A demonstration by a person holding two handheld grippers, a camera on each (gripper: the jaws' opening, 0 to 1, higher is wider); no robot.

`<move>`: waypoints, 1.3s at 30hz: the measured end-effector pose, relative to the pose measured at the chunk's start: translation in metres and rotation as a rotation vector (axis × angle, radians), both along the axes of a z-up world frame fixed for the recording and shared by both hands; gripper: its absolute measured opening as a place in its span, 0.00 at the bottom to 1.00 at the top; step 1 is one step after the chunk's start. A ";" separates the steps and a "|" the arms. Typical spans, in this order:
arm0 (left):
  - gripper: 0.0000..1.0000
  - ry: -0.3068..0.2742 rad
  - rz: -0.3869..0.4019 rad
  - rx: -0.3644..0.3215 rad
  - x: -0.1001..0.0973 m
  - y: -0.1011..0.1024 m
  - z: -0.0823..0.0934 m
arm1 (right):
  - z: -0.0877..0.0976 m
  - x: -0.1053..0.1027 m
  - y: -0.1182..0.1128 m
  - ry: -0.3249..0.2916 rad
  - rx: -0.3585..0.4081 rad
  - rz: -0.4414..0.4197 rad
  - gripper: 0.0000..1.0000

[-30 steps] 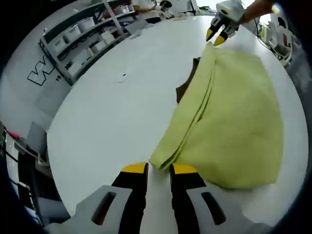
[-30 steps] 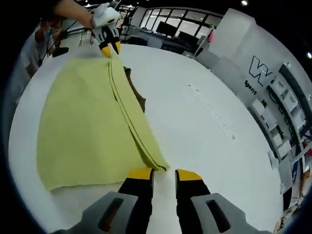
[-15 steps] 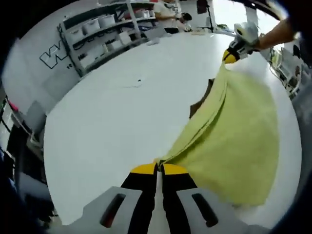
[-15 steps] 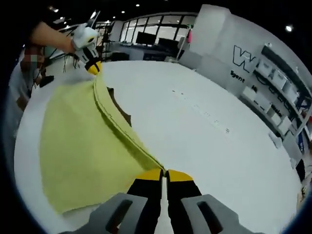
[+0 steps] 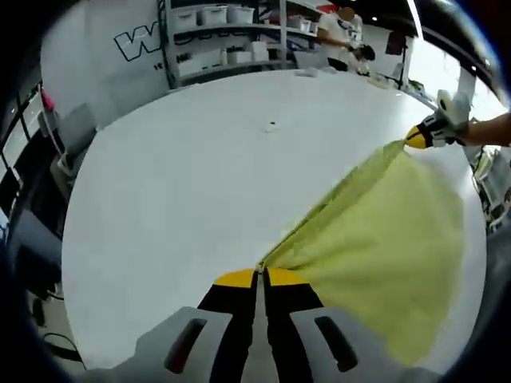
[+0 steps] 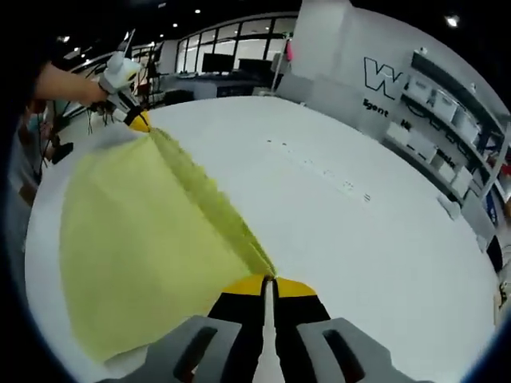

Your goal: Fold the garment on the visible template until the final outline fits inside the template.

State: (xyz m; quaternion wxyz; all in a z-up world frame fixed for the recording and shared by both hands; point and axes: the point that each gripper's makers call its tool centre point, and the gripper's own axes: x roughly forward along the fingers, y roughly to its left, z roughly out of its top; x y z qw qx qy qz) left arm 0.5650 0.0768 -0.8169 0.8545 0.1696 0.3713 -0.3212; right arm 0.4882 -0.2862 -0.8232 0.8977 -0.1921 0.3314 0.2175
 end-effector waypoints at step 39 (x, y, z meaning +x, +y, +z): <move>0.22 -0.002 -0.027 -0.099 -0.103 0.024 0.029 | 0.030 -0.103 0.038 -0.003 0.131 0.004 0.25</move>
